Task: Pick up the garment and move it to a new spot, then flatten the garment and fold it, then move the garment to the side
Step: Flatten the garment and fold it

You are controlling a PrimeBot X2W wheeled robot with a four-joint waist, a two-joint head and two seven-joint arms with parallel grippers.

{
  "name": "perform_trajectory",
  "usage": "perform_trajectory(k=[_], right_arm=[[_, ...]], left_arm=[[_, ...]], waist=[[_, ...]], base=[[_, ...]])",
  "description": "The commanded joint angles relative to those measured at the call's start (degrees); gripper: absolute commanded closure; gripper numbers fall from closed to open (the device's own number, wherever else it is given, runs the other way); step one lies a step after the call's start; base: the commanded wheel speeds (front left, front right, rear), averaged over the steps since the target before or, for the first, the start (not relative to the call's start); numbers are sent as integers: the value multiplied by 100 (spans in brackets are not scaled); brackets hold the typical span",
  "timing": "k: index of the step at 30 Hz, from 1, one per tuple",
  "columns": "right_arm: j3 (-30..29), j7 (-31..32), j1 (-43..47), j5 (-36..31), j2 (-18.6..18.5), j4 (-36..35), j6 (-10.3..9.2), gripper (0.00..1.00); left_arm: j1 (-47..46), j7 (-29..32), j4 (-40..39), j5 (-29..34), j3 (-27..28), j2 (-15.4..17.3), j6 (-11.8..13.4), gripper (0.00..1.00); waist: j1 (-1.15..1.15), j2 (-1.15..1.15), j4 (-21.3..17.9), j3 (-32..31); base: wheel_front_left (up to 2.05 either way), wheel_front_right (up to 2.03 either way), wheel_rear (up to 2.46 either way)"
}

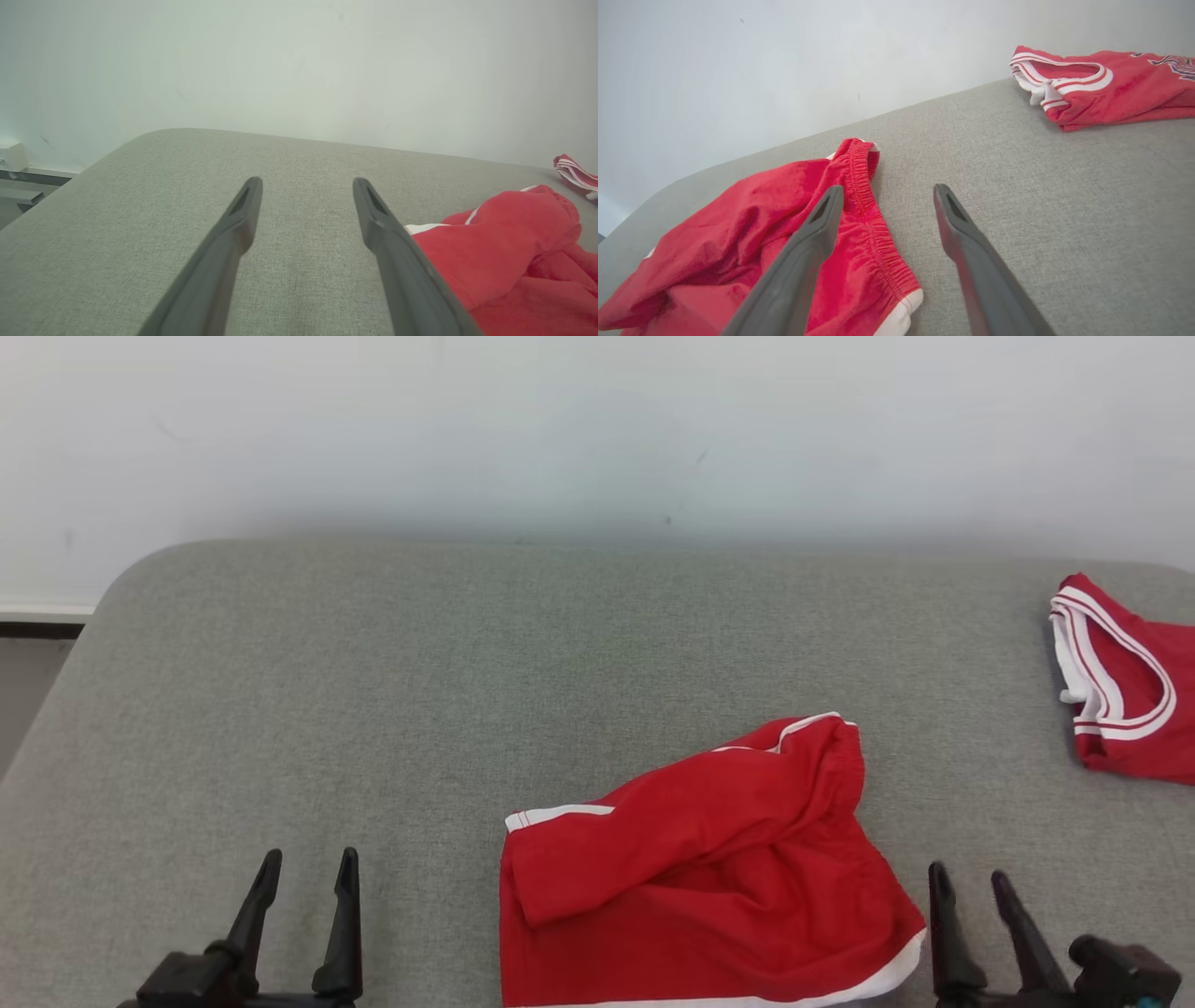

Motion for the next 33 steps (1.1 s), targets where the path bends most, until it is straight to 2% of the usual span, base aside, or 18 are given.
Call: perform_trajectory(k=[1, 8, 17, 33], right_arm=[[-83, 39, 43, -150, 1, -189, -16, 0], [-77, 112, 239, -578, -107, -958, -16, 0], [210, -181, 707, -773, -167, -1714, -17, 0], [325, -314, 878, -851, -323, -1561, -17, 0]], left_arm=[[109, -2, -32, 33, 11, 15, 11, 0], [226, -2, -86, 92, 56, 1, 13, 0], [374, -2, -244, 149, 156, 10, 15, 0], [609, -2, -333, 225, 96, 28, 13, 0]], waist=[[1, 0, -68, -71], [1, 0, -186, -218], [1, 0, -308, -313], [1, 0, -328, -354]], base=[[0, 0, 0], [0, 0, 0], [0, 0, 0], [0, 0, 0]])
